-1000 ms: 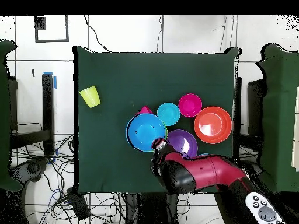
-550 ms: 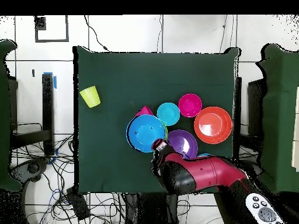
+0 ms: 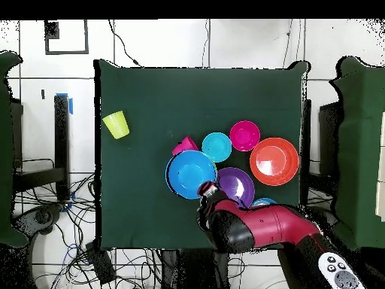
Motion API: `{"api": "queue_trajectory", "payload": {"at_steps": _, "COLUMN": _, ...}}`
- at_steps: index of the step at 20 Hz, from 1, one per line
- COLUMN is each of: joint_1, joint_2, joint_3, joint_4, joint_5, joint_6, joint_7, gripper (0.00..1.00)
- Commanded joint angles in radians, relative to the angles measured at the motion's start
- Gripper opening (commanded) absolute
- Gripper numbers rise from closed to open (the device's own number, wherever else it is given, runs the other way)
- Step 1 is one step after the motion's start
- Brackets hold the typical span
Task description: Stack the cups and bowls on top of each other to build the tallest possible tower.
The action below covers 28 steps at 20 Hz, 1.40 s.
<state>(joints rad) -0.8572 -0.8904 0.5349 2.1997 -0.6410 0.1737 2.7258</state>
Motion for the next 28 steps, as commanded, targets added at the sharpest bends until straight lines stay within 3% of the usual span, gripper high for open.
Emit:
{"api": "queue_trajectory", "payload": {"at_steps": 1, "joint_1": 0.004, "joint_2": 0.032, "joint_3": -0.002, "joint_4": 0.043, "joint_5": -0.080, "joint_6": -0.040, "joint_7": -0.060, "gripper": 0.00}}
{"api": "queue_trajectory", "payload": {"at_steps": 11, "joint_1": -0.011, "joint_2": 0.022, "joint_3": 0.008, "joint_4": 0.041, "joint_5": -0.078, "joint_6": -0.022, "joint_7": -0.074, "gripper": 0.00}}
{"api": "queue_trajectory", "payload": {"at_steps": 12, "joint_1": -0.009, "joint_2": 0.021, "joint_3": 0.005, "joint_4": 0.041, "joint_5": -0.081, "joint_6": -0.020, "joint_7": -0.076, "gripper": 1.00}}
{"api": "queue_trajectory", "payload": {"at_steps": 16, "joint_1": -0.011, "joint_2": 0.015, "joint_3": 0.007, "joint_4": 0.046, "joint_5": -0.077, "joint_6": -0.026, "joint_7": -0.071, "gripper": 1.00}}
{"api": "queue_trajectory", "payload": {"at_steps": 23, "joint_1": 0.031, "joint_2": 0.046, "joint_3": -0.056, "joint_4": 0.042, "joint_5": -0.117, "joint_6": -0.085, "joint_7": -0.035, "gripper": 1.00}}
{"api": "queue_trajectory", "payload": {"at_steps": 28, "joint_1": 0.024, "joint_2": 0.052, "joint_3": -0.047, "joint_4": 0.031, "joint_5": -0.112, "joint_6": -0.077, "joint_7": -0.044, "gripper": 1.00}}
